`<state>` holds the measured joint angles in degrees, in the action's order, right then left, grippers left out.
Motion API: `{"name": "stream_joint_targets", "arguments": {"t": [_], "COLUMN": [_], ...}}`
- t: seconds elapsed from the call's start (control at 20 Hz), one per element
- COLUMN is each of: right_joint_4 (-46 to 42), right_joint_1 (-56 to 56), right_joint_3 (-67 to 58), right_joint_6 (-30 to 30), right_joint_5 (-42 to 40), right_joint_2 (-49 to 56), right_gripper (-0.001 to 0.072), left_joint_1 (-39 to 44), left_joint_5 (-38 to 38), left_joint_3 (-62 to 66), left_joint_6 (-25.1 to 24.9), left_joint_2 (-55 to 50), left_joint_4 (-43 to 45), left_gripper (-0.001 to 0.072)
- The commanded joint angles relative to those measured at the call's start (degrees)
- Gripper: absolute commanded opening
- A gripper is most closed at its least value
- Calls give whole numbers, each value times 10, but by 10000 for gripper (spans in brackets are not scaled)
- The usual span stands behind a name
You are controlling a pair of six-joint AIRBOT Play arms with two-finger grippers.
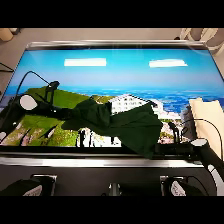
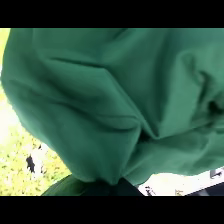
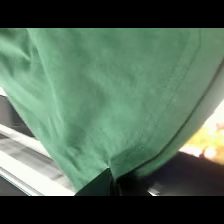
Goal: Fold the shirts.
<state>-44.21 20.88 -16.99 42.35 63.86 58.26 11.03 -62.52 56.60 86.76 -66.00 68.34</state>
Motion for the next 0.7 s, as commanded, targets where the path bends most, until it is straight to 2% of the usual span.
{"name": "stream_joint_targets", "arguments": {"t": [0.0,0.15,0.25,0.35,0.45,0.55,0.65], "right_joint_4": [0,-4,-5,-21,-24,-34,-34], "right_joint_1": [0,0,0,0,0,0,0], "right_joint_3": [-92,-334,-525,-677,-767,-809,-812], "right_joint_6": [-72,-72,-73,-72,-49,-21,-21], "right_joint_5": [92,116,49,-70,-131,-129,-127], "right_joint_2": [-13,-85,-142,-191,-226,-243,-253], "right_gripper": [19,19,19,20,20,20,20], "left_joint_1": [19,23,23,23,23,23,23], "left_joint_5": [10,19,61,141,208,237,240], "left_joint_3": [42,196,335,449,511,531,532], "left_joint_6": [4,39,67,69,65,56,56], "left_joint_2": [60,132,173,202,224,239,244], "left_joint_4": [50,133,155,135,85,64,64], "left_gripper": [28,28,28,29,28,28,28]}}
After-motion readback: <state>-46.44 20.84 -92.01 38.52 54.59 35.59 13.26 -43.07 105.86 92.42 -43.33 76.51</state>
